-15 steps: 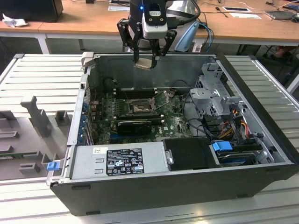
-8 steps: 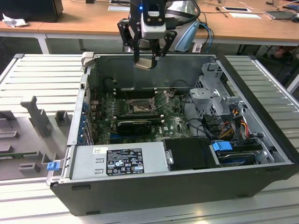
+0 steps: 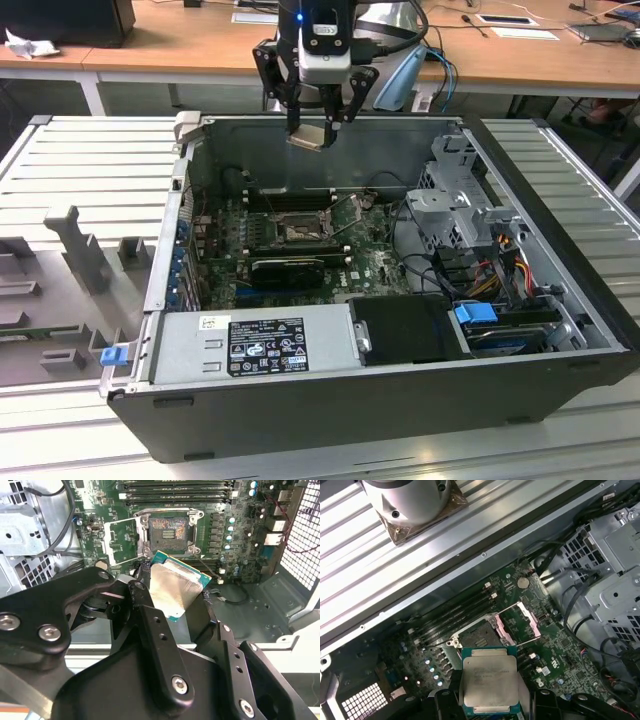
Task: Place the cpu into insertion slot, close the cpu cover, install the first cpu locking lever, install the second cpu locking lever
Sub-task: 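Place the cpu into insertion slot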
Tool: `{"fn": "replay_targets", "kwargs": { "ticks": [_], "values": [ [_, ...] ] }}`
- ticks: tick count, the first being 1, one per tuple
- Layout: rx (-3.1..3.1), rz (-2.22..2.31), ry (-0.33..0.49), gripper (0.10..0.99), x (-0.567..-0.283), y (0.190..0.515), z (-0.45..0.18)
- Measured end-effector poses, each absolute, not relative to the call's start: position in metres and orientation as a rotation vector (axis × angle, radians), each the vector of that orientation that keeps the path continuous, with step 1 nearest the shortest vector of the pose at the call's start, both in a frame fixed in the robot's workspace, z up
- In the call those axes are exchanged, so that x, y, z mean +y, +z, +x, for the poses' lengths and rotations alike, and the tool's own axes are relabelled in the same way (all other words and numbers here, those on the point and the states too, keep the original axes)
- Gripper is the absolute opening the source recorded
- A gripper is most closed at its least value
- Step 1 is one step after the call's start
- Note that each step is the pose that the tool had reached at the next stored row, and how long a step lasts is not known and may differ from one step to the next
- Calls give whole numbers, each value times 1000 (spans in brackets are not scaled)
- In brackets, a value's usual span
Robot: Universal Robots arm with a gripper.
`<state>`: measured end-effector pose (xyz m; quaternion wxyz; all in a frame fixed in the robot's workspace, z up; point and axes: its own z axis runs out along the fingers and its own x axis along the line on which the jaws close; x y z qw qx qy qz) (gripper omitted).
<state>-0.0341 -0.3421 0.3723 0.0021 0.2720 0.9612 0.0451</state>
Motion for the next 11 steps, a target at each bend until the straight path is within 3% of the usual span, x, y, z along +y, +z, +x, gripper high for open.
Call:
{"fn": "replay_targets", "kwargs": {
  "ticks": [11],
  "values": [
    [2939,1070,140,525,-342,371,-34]
  ]
}}
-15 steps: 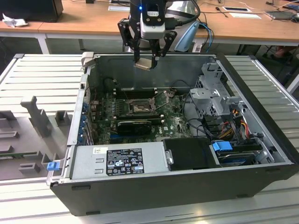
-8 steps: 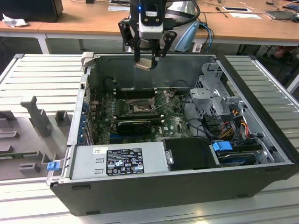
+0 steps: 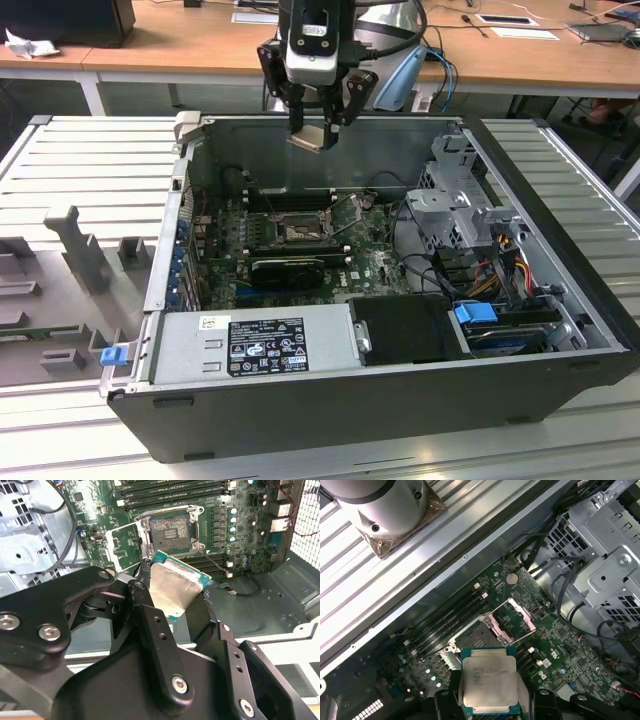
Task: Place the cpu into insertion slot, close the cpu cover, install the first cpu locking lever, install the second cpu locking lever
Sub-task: 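Place the cpu into insertion slot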
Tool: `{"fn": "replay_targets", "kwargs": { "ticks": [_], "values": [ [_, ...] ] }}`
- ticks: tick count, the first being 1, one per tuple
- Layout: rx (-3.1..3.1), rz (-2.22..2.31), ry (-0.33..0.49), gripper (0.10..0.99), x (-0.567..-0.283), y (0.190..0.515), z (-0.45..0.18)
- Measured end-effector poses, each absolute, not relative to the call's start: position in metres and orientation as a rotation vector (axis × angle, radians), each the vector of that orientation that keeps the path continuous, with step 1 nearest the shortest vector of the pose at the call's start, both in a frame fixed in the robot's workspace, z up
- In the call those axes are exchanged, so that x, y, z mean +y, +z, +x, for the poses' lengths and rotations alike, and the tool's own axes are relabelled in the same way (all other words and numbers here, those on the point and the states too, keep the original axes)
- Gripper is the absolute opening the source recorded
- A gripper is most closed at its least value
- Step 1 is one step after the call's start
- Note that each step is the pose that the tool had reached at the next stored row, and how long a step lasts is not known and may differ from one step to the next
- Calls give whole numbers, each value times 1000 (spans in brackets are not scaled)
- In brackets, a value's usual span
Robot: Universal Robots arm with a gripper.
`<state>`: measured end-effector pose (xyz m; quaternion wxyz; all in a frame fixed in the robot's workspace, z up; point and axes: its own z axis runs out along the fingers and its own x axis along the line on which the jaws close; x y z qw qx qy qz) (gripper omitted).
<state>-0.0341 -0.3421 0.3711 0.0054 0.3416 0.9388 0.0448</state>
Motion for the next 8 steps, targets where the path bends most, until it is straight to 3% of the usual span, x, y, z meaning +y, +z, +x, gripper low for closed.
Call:
{"fn": "replay_targets", "kwargs": {
  "ticks": [8],
  "values": [
    [2905,1151,138,525,-342,368,-34]
  ]
}}
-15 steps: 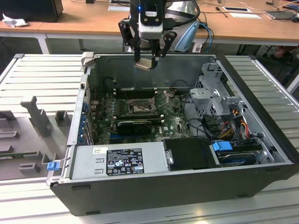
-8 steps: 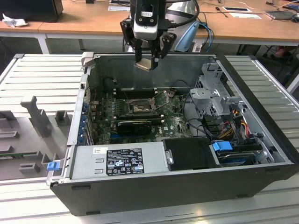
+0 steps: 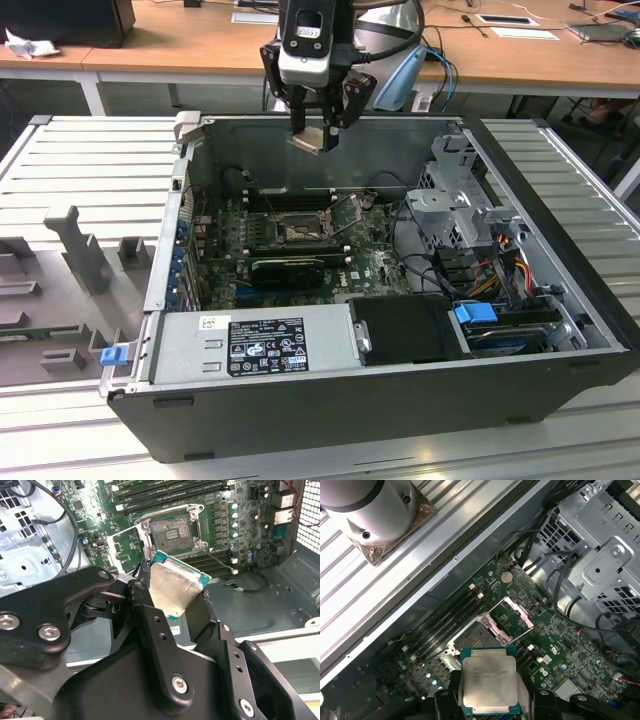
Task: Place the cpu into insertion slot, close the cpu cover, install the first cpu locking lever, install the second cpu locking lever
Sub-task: 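Place the cpu into insertion slot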
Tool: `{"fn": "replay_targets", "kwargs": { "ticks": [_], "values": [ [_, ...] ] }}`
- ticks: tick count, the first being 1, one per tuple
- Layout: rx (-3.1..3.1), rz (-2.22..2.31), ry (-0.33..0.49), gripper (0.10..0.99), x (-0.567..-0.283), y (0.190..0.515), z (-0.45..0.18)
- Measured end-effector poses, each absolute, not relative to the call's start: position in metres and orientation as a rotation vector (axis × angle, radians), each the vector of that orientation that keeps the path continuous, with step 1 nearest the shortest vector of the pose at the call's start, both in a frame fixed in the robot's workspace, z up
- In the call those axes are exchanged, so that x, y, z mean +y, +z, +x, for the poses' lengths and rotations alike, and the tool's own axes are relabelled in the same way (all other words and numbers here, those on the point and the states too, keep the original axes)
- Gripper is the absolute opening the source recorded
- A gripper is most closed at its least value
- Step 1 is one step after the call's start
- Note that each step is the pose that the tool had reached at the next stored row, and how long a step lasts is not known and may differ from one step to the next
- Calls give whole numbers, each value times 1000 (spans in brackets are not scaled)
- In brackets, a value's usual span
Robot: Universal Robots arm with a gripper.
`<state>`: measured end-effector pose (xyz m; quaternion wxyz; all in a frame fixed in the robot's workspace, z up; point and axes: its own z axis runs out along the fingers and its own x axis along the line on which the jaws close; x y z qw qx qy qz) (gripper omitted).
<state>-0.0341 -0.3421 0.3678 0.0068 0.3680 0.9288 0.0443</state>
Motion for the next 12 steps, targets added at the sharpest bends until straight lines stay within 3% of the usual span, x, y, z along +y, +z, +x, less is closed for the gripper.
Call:
{"fn": "replay_targets", "kwargs": {
  "ticks": [12],
  "values": [
    [2855,1262,136,525,-342,363,-34]
  ]
}}
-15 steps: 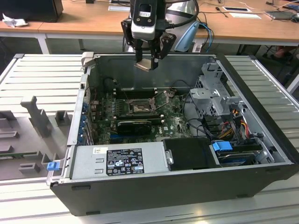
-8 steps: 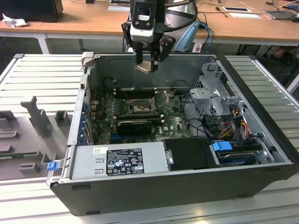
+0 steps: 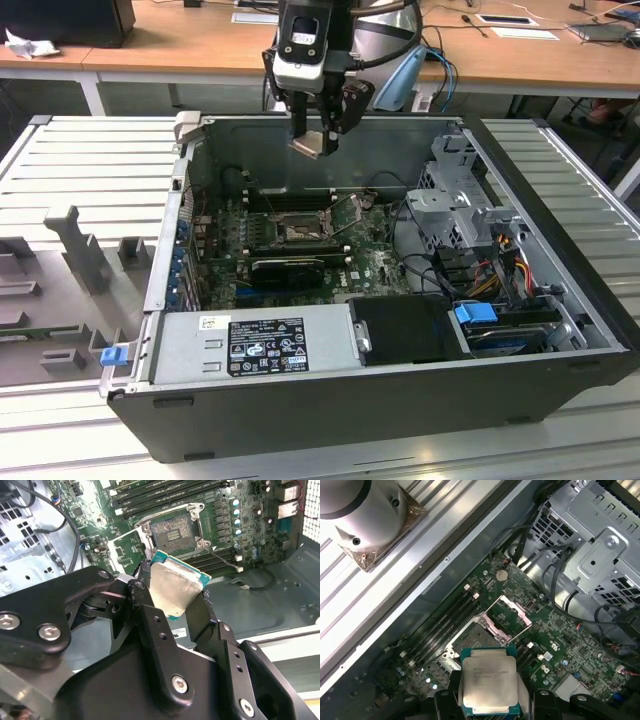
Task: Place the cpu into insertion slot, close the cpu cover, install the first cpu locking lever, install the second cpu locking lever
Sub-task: 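Place the cpu into insertion slot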
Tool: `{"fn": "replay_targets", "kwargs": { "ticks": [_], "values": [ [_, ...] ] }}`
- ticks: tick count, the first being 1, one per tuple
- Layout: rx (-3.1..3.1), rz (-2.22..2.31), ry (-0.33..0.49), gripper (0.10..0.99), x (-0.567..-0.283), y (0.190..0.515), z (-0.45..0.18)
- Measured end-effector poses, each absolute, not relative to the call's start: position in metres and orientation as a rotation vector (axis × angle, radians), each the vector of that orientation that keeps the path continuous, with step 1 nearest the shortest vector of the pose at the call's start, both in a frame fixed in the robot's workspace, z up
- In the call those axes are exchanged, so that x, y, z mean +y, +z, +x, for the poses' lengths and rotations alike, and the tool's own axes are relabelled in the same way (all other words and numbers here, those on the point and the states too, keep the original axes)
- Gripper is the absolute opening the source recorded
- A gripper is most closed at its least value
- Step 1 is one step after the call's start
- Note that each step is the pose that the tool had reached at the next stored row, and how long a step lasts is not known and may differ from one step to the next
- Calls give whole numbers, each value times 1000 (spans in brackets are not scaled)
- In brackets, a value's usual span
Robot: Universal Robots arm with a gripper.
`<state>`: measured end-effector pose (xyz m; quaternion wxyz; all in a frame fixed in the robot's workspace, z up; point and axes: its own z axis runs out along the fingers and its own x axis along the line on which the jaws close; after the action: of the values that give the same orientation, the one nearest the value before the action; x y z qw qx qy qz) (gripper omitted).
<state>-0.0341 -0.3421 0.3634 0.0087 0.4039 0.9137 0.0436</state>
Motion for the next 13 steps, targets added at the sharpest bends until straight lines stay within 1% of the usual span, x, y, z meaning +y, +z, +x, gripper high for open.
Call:
{"fn": "replay_targets", "kwargs": {
  "ticks": [13],
  "values": [
    [2753,1458,132,525,-342,362,-34]
  ]
}}
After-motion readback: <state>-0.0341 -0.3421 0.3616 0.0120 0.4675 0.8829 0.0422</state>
